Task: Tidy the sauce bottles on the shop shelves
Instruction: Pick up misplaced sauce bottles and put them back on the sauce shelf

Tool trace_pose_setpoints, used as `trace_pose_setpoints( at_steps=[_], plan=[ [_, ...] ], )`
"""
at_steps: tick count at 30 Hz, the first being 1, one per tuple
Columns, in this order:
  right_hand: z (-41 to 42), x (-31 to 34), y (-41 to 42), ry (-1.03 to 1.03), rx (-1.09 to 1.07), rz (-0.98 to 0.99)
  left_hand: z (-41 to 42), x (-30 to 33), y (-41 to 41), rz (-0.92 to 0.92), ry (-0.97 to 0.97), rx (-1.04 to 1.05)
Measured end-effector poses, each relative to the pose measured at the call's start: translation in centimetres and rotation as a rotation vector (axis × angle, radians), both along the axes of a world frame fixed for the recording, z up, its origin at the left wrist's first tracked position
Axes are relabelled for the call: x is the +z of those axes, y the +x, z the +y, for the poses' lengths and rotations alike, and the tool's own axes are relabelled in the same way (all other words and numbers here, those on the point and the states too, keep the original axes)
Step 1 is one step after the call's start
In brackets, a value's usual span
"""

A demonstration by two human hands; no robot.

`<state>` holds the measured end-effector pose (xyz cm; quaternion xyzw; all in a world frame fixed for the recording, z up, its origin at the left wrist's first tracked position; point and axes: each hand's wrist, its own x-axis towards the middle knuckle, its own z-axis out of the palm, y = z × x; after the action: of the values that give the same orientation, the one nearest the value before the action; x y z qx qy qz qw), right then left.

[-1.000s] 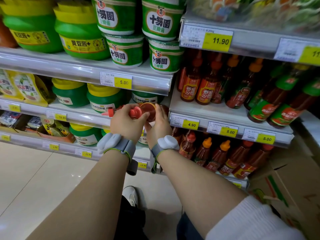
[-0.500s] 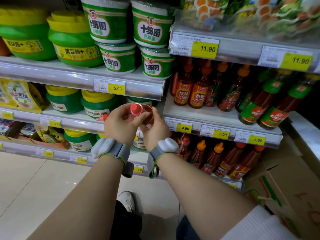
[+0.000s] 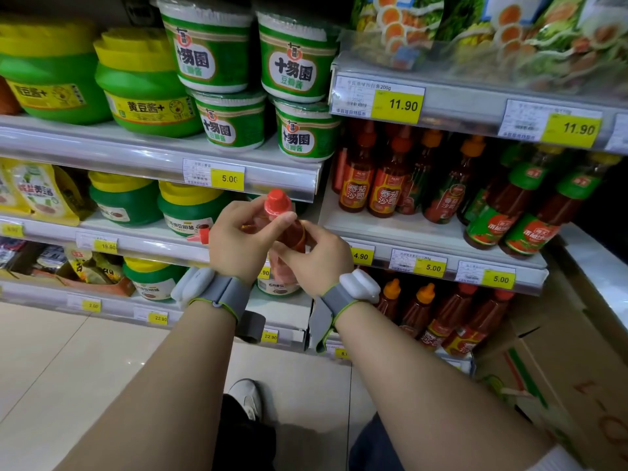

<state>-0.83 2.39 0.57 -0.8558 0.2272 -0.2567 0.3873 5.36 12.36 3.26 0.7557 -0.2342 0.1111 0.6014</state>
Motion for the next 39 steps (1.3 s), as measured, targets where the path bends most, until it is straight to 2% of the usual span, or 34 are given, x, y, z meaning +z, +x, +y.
trace_pose_setpoints(
  at_steps=[4,7,10,20,27,32,39],
  plan=[
    [-0.8,-0.1,-0.5,0.006,0.080,0.101,0.1,0.1,-0.3,0.249,-0.109,-0.109],
    [-1.5,-0.1,-1.0,-0.003,0.123,0.153,0.0,0.1,-0.5,0.338,-0.133,-0.203],
    [-2.5,0.1,-1.5,0.041,0.166,0.206,-0.3,0.1,-0.5,0.358,-0.135,-0.279],
    [-4.6,-0.2,-2.6,0.193,0.164,0.205,-1.5,-0.1,-0.6,0.400,-0.134,-0.476],
    [-5.9,0.1,-3.2,0.221,0.243,0.240,-2.2,-0.6,-0.6,0.404,-0.171,-0.447],
    [-7.4,-0.8,-3.5,0.370,0.391,0.348,-2.3,-1.3,0.0,0.484,-0.173,-0.444],
    [-7.5,-2.3,-3.7,0.415,0.472,0.456,-2.5,-1.7,0.4,0.576,-0.177,-0.493]
  ],
)
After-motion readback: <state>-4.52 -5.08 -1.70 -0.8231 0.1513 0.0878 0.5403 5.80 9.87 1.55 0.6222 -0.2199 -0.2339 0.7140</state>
